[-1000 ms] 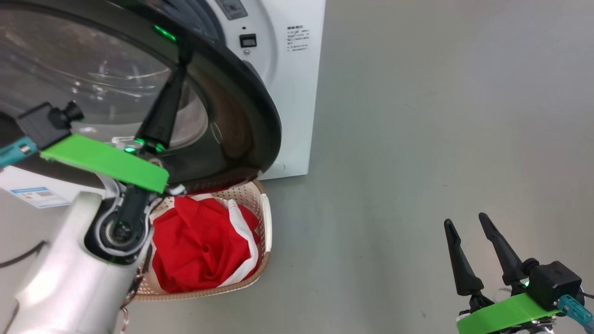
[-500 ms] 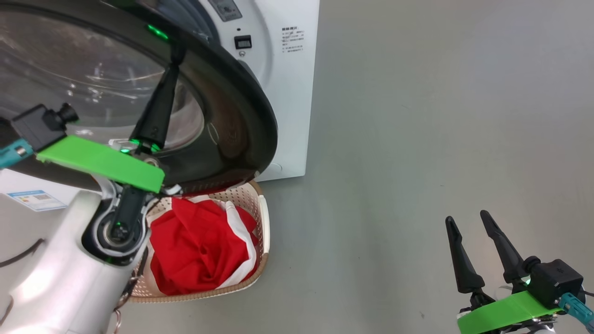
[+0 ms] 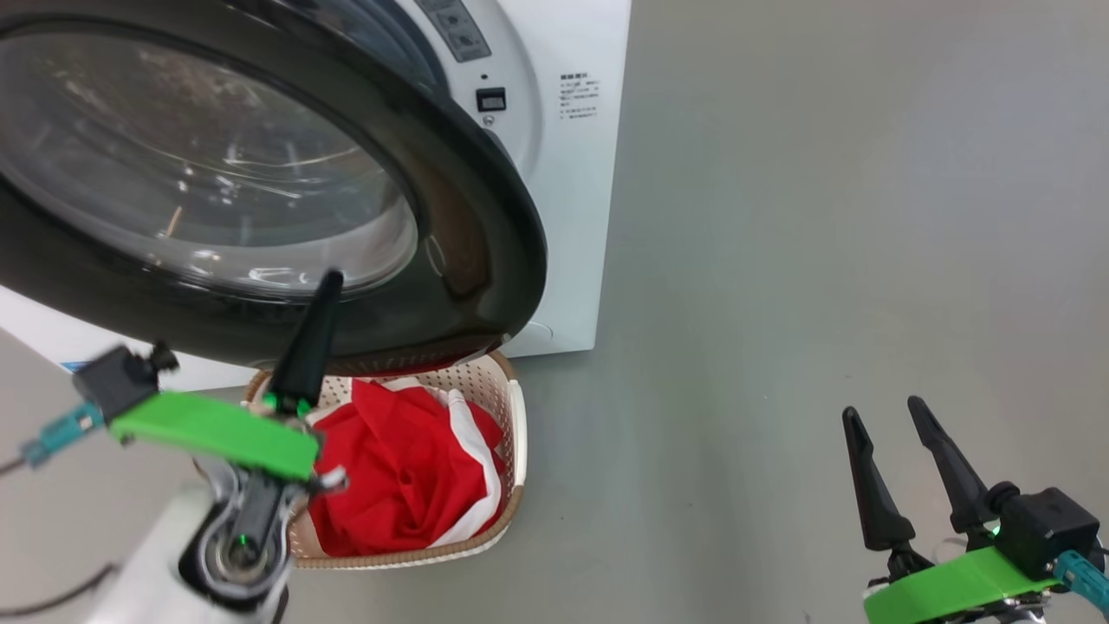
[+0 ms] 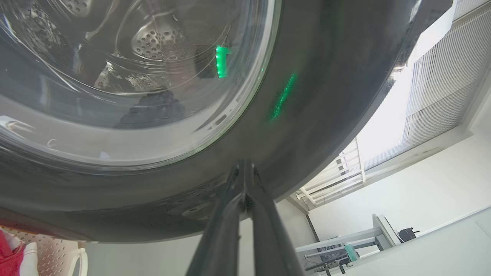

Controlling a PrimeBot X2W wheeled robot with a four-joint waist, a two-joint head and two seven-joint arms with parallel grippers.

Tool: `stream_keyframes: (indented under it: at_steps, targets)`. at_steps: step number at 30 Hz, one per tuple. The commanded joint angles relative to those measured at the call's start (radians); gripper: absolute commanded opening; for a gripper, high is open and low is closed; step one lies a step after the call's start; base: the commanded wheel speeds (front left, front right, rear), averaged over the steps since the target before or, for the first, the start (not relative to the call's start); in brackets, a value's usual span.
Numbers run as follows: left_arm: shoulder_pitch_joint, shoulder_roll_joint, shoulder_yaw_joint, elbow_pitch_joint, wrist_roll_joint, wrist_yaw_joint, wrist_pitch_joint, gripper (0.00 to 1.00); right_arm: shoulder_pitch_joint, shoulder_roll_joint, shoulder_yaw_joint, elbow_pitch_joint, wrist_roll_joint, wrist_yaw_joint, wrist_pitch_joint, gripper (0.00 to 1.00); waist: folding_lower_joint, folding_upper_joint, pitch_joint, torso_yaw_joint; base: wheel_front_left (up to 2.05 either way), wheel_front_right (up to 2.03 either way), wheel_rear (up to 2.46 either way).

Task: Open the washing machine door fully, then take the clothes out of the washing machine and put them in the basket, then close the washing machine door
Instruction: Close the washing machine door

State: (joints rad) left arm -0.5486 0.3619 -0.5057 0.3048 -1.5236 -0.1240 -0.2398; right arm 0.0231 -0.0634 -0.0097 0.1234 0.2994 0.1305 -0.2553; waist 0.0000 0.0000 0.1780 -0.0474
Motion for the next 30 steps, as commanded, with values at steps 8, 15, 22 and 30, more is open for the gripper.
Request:
stream_keyframes:
  at_steps: [8,15,22,30]
  targets:
    - [0.131,0.027,0.068,-0.002,0.022,-0.007,-0.021,0.6,0.022,-0.024,0.018,-0.02,0.001,0.0,-0.006,1.0,0.0,0.0,-0.031,0.023,0.0,0.0,0.0]
    - [0.229,0.007,0.141,0.007,0.059,-0.007,-0.022,1.0,0.034,-0.028,0.015,-0.019,0.001,0.0,-0.006,1.0,0.0,0.0,-0.047,0.028,0.0,0.0,0.0]
    - [0.314,-0.012,0.195,0.017,0.129,-0.007,-0.022,1.0,0.047,-0.031,0.004,-0.019,0.002,0.0,-0.006,1.0,0.0,0.0,-0.055,0.034,0.0,0.0,0.0]
    - [0.401,-0.018,0.254,0.028,0.217,-0.007,-0.022,1.0,0.071,-0.036,-0.007,-0.018,0.004,0.0,-0.006,1.0,0.0,0.0,-0.076,0.033,0.0,0.0,0.0]
